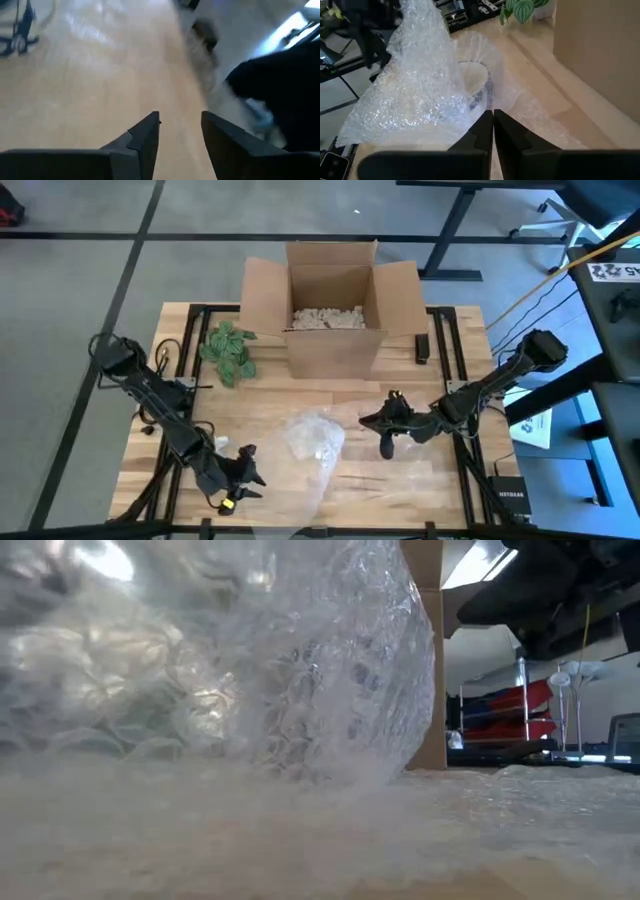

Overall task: Wrap mug
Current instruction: Wrap the blue mug in bubble wrap

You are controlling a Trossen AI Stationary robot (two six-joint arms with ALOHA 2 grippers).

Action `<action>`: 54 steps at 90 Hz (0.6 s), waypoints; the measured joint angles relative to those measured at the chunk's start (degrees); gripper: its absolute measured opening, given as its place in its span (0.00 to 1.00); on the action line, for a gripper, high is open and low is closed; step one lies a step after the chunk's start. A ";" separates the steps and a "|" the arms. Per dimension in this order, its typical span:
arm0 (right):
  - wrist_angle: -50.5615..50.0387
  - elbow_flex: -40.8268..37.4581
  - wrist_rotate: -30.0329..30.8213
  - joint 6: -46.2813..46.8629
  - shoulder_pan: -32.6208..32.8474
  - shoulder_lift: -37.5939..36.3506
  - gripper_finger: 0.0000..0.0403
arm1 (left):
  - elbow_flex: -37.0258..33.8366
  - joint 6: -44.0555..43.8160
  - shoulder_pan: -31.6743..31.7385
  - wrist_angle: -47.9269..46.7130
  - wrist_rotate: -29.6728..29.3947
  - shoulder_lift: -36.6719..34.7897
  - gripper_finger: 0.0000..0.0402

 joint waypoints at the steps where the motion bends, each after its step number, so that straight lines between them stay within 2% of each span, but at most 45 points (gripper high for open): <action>1: -0.02 0.00 0.00 0.00 0.00 0.00 0.00 | 0.09 -0.08 0.00 -0.12 0.00 0.38 0.32; 43: -0.06 0.00 0.00 0.00 0.00 0.00 0.00 | 6.04 -1.62 -0.81 -0.46 2.85 10.90 0.32; 54: -0.06 0.00 -0.07 0.00 0.00 0.00 0.00 | 8.17 -1.29 -0.85 -3.83 2.89 12.38 0.32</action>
